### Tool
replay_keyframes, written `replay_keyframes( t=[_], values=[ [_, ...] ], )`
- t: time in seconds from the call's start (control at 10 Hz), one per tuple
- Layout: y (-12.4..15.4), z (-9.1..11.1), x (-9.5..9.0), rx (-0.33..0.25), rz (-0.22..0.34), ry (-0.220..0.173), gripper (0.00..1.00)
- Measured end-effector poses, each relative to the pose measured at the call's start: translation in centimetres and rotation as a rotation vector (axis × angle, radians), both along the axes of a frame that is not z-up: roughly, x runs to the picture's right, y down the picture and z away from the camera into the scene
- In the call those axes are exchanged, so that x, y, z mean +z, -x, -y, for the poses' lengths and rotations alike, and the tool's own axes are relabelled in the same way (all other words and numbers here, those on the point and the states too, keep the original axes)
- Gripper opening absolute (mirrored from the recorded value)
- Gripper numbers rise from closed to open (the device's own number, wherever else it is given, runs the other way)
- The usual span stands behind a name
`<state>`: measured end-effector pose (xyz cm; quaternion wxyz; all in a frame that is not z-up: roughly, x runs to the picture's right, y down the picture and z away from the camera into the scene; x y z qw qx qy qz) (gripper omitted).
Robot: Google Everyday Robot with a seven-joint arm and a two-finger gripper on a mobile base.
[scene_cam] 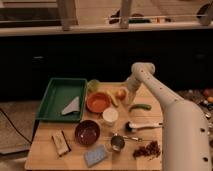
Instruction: Place apple in paper cup
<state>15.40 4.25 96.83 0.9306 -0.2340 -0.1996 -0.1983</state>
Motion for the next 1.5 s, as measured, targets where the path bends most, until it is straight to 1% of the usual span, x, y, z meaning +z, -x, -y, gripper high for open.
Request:
replay_keyframes(
  t=[0.2, 0.3, 0.4, 0.5, 0.7, 0.8, 1.0, 1.1, 1.5],
  values=[
    [0.40, -0.31, 0.03, -0.012, 0.017, 0.004, 0.79],
    [0.66, -0.39, 0.03, -0.017, 0.026, 0.004, 0.73],
    [0.75, -0.52, 0.02, -0.021, 0.030, 0.005, 0.65],
    [0.79, -0.56, -0.05, -0.024, 0.035, 0.001, 0.51],
    [1.00, -0.51, -0.13, -0.027, 0.039, -0.005, 0.35],
    [0.91, -0.40, -0.25, -0.026, 0.040, -0.010, 0.20],
    [0.88, -0.28, -0.36, -0.025, 0.042, -0.015, 0.04],
    [1.03, -0.17, -0.43, -0.026, 0.046, -0.018, 0.00],
    [0.95, 0.24, -0.95, -0.024, 0.056, -0.033, 0.00]
  ],
)
